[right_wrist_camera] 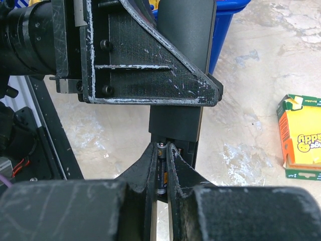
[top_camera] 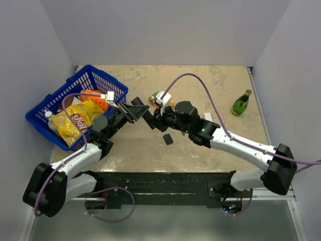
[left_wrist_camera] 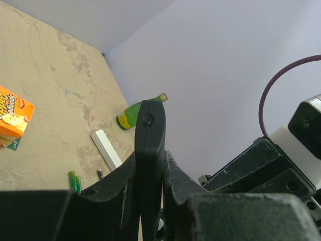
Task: Load the batteries into the remote control
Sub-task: Load the battery into the remote control.
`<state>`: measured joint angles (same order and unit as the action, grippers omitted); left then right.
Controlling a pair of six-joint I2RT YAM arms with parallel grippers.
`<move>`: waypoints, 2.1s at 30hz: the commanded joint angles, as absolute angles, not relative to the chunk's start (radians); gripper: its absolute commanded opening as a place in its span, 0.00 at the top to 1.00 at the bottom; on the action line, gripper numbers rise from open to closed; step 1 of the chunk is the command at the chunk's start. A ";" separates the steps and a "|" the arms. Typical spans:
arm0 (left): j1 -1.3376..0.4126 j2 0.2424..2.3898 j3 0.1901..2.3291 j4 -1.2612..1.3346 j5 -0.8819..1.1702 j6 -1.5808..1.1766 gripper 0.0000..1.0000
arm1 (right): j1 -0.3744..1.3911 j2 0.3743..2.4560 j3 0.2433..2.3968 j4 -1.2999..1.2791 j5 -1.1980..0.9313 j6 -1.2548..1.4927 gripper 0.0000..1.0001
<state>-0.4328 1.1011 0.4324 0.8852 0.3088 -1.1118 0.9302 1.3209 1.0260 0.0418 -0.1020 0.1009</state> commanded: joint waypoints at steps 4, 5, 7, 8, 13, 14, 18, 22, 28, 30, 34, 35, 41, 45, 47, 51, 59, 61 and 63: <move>-0.437 1.032 0.477 1.089 0.318 -1.149 1.00 | 0.937 1.370 0.965 -0.021 -0.072 0.129 0.98; -0.437 1.028 0.474 1.089 0.318 -1.149 1.00 | 0.937 1.371 0.965 -0.017 -0.065 0.135 0.96; -0.437 1.029 0.469 1.088 0.316 -1.149 1.00 | 0.937 1.374 0.960 -0.005 -0.075 0.152 0.89; -0.437 1.031 0.468 1.088 0.316 -1.146 1.00 | 0.937 1.373 0.960 -0.005 -0.075 0.158 0.86; -0.437 1.042 0.457 1.078 0.321 -1.132 1.00 | 0.937 1.358 0.965 -0.005 -0.055 0.184 0.75; -0.437 1.045 0.451 1.075 0.321 -1.118 1.00 | 0.937 1.353 0.968 -0.005 -0.057 0.183 0.73; -0.437 1.048 0.425 1.062 0.308 -1.100 1.00 | 0.937 1.347 0.989 -0.008 -0.037 0.190 0.67; -0.437 1.063 0.403 1.055 0.299 -1.091 1.00 | 0.937 1.341 1.008 -0.031 -0.009 0.193 0.60; -0.437 1.081 0.383 1.031 0.282 -1.078 1.00 | 0.937 1.331 1.029 -0.064 0.014 0.187 0.51; -0.437 1.085 0.385 1.032 0.284 -1.077 1.00 | 0.937 1.330 1.034 -0.066 0.011 0.187 0.50; -0.437 1.094 0.385 1.028 0.290 -1.063 1.00 | 0.939 1.312 1.054 -0.084 0.003 0.186 0.47; -0.437 1.095 0.385 1.023 0.288 -1.062 1.00 | 0.937 1.295 1.058 -0.087 0.003 0.184 0.44; -0.437 1.103 0.379 1.045 0.320 -1.055 1.00 | 0.936 1.226 1.085 -0.107 0.032 0.202 0.33; -0.437 1.106 0.390 1.051 0.350 -1.042 1.00 | 0.925 1.209 1.088 -0.124 0.065 0.219 0.25; -0.436 1.106 0.394 1.057 0.366 -1.037 1.00 | 0.913 1.204 1.082 -0.115 0.043 0.229 0.23; -0.437 1.124 0.403 1.086 0.414 -1.037 1.00 | 0.848 1.186 1.034 -0.078 -0.030 0.262 0.16; -0.437 1.164 0.422 1.198 0.511 -1.075 1.00 | 0.732 1.204 0.945 0.086 -0.424 0.287 0.12; -0.436 1.163 0.428 1.210 0.520 -1.080 1.00 | 0.729 1.216 0.933 0.115 -0.471 0.288 0.13; -0.437 1.161 0.433 1.213 0.531 -1.080 1.00 | 0.727 1.227 0.923 0.139 -0.508 0.293 0.14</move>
<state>-0.4335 1.1633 0.3855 1.0966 0.4839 -1.0760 0.7307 1.2148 0.9356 0.0250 -0.3389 0.2733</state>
